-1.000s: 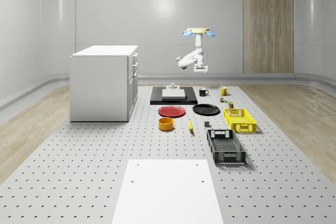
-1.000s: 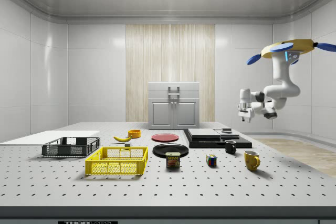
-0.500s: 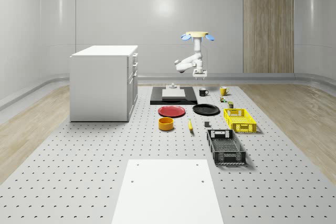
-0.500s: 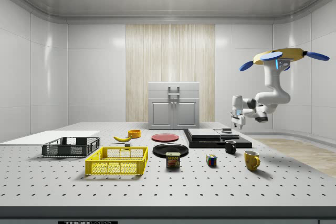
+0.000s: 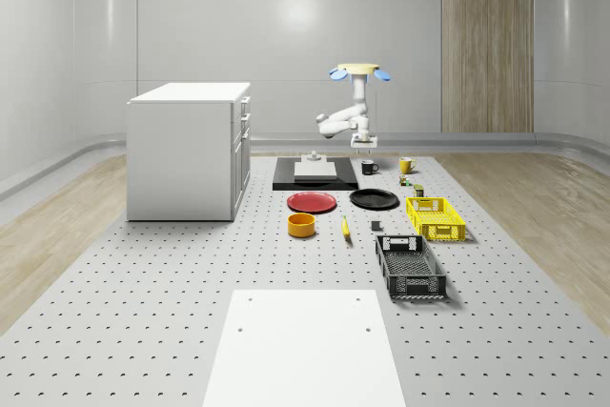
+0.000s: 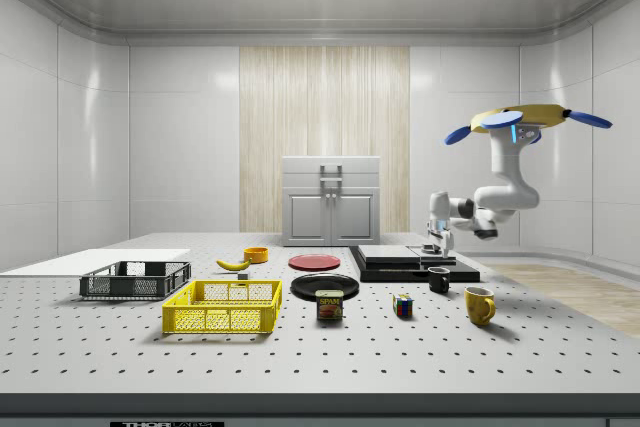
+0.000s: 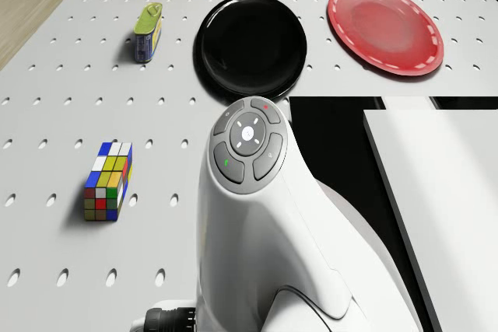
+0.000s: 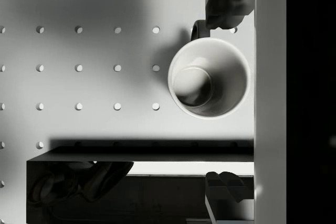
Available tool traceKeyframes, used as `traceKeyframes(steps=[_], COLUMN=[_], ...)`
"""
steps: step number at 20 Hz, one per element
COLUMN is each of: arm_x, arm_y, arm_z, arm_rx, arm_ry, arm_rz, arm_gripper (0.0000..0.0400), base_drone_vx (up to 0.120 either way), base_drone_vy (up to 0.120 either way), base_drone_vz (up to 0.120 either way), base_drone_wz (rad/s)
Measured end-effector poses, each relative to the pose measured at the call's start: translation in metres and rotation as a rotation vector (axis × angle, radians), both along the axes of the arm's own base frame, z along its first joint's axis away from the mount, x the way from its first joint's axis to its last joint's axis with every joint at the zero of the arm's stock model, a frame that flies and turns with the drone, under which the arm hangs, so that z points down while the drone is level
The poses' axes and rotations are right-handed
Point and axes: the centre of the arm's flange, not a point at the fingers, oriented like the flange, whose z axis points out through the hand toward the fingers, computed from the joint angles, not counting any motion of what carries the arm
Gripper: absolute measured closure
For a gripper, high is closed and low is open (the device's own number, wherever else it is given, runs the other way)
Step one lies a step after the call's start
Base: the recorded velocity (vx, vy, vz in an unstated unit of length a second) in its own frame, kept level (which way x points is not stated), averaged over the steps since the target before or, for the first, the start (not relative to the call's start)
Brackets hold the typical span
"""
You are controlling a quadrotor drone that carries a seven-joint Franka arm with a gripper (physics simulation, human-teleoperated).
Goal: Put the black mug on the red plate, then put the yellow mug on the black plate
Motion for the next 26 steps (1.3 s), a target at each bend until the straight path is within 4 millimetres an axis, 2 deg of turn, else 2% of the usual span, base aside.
traceKeyframes(steps=[5,19,26], arm_x=[0.000,0.000,0.000], arm_y=[0.000,0.000,0.006], arm_z=[0.005,0.057,0.067], arm_rx=[0.000,-0.001,-0.001], arm_ry=[0.000,0.000,0.000], arm_rz=[0.000,0.001,0.001], arm_gripper=[0.0000,0.0000,0.0000], base_drone_vx=[0.024,0.000,0.000], base_drone_vy=[0.000,0.000,0.000], base_drone_vz=[0.000,0.000,0.000], base_drone_wz=[0.000,0.000,0.000])
